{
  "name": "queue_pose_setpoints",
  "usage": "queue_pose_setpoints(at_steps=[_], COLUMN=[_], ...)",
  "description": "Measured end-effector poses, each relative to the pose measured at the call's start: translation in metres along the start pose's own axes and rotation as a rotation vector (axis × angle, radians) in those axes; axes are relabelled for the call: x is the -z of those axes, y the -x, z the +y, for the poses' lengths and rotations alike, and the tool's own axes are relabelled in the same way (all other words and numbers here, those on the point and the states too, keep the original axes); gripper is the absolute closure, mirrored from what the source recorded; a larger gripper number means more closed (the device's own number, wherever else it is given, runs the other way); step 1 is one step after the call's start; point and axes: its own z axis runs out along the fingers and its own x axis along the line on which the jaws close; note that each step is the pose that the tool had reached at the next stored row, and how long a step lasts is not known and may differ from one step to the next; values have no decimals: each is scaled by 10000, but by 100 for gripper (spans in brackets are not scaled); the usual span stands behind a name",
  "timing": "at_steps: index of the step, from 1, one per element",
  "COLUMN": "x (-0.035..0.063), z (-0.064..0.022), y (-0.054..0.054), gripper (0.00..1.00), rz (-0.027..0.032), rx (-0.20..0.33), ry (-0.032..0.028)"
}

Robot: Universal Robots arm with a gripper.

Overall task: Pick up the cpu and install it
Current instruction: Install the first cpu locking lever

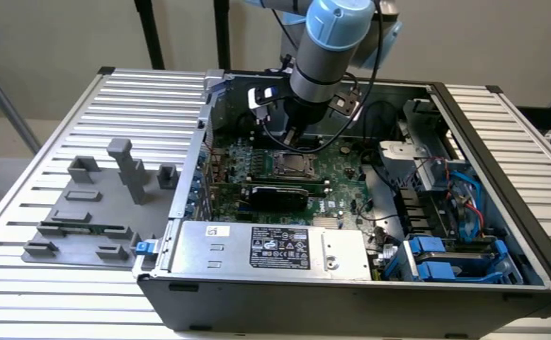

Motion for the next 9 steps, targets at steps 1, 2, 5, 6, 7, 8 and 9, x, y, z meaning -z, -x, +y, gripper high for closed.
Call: queue_pose_setpoints(at_steps=[1,2,5,6,7,8,9], x=[0,1,1,0,-1,-2,-4], z=[2,5,18,18,18,19,19], y=[-1,-3,-9,-10,-10,-10,-10], gripper=[89,89,89,89,89,89,89], rz=[0,0,9,15,22,29,36], rx=[-4,-9,-46,-79,-120,-160,-186], ry=[-2,-2,6,12,20,28,32])
